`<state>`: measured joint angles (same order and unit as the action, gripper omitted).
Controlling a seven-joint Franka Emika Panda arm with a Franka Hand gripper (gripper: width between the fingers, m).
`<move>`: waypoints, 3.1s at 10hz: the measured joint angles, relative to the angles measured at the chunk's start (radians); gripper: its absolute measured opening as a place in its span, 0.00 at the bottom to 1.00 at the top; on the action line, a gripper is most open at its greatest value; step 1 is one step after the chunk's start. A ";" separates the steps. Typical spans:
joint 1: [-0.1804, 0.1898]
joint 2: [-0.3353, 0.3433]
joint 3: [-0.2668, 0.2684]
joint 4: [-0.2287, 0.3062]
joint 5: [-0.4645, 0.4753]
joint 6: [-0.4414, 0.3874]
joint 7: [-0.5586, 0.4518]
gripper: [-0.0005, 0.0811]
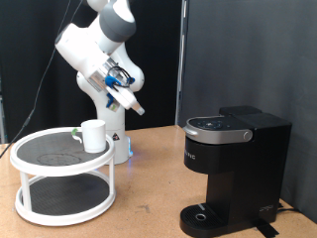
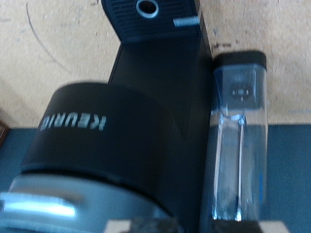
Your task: Make a cup of coffee with the keurig machine
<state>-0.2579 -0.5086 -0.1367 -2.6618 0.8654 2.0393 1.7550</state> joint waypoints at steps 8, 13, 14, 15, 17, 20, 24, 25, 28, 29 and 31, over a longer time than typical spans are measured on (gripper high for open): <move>-0.088 -0.129 -0.123 0.018 -0.171 -0.363 0.003 0.01; -0.153 -0.138 -0.242 0.021 -0.262 -0.449 -0.065 0.01; -0.166 -0.139 -0.274 0.032 -0.283 -0.479 -0.084 0.01; -0.176 -0.138 -0.302 0.044 -0.310 -0.508 -0.100 0.01; -0.190 -0.138 -0.342 0.062 -0.338 -0.531 -0.110 0.01; -0.204 -0.120 -0.353 0.088 -0.366 -0.510 -0.085 0.01; -0.198 -0.047 -0.335 0.175 -0.444 -0.545 -0.071 0.01; -0.197 -0.036 -0.335 0.191 -0.444 -0.547 -0.071 0.01; -0.197 -0.020 -0.335 0.212 -0.423 -0.527 -0.064 0.01; -0.197 -0.017 -0.335 0.214 -0.417 -0.529 -0.069 0.01; -0.197 -0.017 -0.335 0.213 -0.412 -0.529 -0.071 0.01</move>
<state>-0.4552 -0.5257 -0.4719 -2.4488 0.4530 1.5104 1.6842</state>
